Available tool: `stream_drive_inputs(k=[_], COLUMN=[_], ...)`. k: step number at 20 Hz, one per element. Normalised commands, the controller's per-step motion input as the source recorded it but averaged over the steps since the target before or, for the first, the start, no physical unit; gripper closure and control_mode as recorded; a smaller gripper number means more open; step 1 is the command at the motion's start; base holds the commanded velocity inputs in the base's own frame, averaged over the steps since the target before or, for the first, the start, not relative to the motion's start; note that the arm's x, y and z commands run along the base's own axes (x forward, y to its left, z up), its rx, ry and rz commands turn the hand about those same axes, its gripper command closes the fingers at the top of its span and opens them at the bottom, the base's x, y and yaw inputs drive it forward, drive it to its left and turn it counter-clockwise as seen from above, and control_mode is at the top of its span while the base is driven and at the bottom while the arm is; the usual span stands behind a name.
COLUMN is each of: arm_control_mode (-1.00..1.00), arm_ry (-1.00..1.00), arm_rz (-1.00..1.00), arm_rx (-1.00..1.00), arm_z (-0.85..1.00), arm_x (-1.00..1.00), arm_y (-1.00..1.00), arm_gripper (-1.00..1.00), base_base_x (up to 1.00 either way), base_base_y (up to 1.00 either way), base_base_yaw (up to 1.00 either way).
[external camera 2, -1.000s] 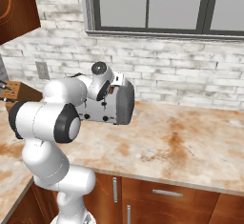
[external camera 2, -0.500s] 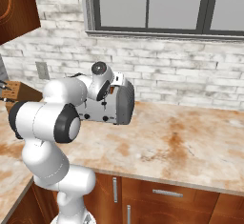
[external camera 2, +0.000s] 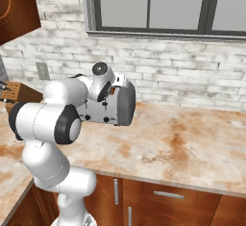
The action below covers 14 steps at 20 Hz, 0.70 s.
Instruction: Start the toaster. Once the lever pops up, take the bread to the plate on the dining counter.
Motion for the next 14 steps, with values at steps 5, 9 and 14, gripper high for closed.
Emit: stream_drive_inputs(k=[5, 9, 14], arm_control_mode=[-1.00, -1.00, -1.00], arm_ry=[0.00, 0.00, 0.00], arm_rz=[0.00, 0.00, 0.00], arm_rx=[0.00, 0.00, 0.00], arm_z=[0.00, 0.00, 0.00], arm_x=[0.00, 0.00, 0.00], arm_y=[0.00, 0.00, 0.00], arm_gripper=[-1.00, -1.00, -1.00], base_base_x=[0.00, 0.00, 0.00], base_base_y=[0.00, 0.00, 0.00], base_base_yaw=[0.00, 0.00, 0.00])
